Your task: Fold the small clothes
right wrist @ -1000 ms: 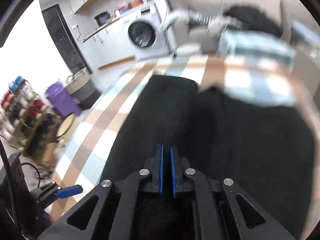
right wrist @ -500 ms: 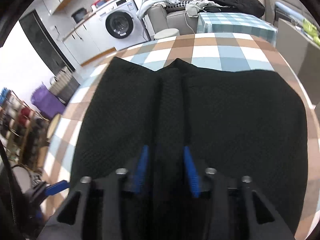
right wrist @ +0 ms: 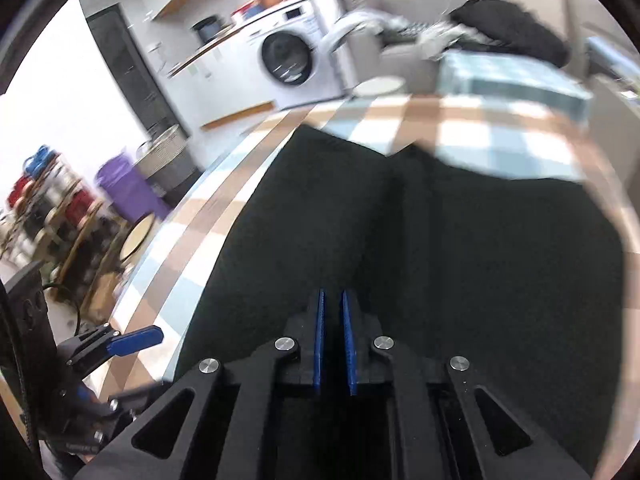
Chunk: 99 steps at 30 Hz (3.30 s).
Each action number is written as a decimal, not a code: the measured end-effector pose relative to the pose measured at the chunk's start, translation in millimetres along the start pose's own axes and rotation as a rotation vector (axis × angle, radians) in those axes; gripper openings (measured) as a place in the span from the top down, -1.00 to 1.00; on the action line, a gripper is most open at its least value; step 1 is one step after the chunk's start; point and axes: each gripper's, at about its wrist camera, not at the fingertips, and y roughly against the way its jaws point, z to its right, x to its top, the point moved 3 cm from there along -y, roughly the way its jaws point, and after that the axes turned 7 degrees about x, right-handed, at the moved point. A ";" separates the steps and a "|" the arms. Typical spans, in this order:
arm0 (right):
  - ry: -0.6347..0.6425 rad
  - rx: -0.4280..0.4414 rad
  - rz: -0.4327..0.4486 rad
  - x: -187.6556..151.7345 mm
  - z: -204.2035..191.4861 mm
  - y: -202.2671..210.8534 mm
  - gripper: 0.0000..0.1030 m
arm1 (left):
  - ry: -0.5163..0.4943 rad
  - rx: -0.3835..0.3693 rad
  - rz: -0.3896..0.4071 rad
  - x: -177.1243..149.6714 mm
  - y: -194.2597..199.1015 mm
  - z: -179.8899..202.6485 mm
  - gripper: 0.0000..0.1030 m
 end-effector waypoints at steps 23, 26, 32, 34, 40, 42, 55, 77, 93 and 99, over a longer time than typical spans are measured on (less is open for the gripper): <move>-0.172 0.015 -0.030 -3.6 46.5 -28.1 0.13 | -0.070 -0.029 -0.045 20.3 -62.4 35.4 0.53; -0.188 0.034 -0.023 4.9 49.6 -40.3 0.13 | -0.073 -0.031 -0.046 20.4 -61.7 34.6 0.53; -0.066 0.013 0.029 20.0 27.5 -36.7 0.77 | -0.053 -0.052 -0.041 23.8 -56.1 30.5 0.53; -0.009 -0.003 0.123 26.5 10.1 -4.1 0.78 | -0.032 -0.068 -0.031 27.8 -48.2 29.7 0.52; -0.078 -0.161 0.088 23.0 40.2 6.1 0.78 | -0.109 -0.088 -0.036 28.5 -52.5 52.0 0.46; -0.112 -0.163 0.043 17.8 55.6 -11.0 0.75 | -0.135 -0.064 -0.052 25.3 -59.1 56.8 0.46; -0.210 -0.035 -0.033 -45.1 59.2 20.4 0.28 | -0.119 -0.026 -0.062 5.2 -35.5 44.0 0.02; -0.218 -0.153 0.053 -99.5 50.9 91.5 0.33 | 0.000 -0.058 -0.131 -7.0 -52.5 32.8 0.00; -0.110 -0.267 -0.032 -130.3 46.2 81.5 0.26 | 0.046 0.027 -0.059 2.0 -54.4 22.5 0.71; -0.074 -0.149 -0.071 -122.8 17.2 56.3 0.26 | 0.077 0.088 -0.045 -5.1 -31.2 -20.3 0.72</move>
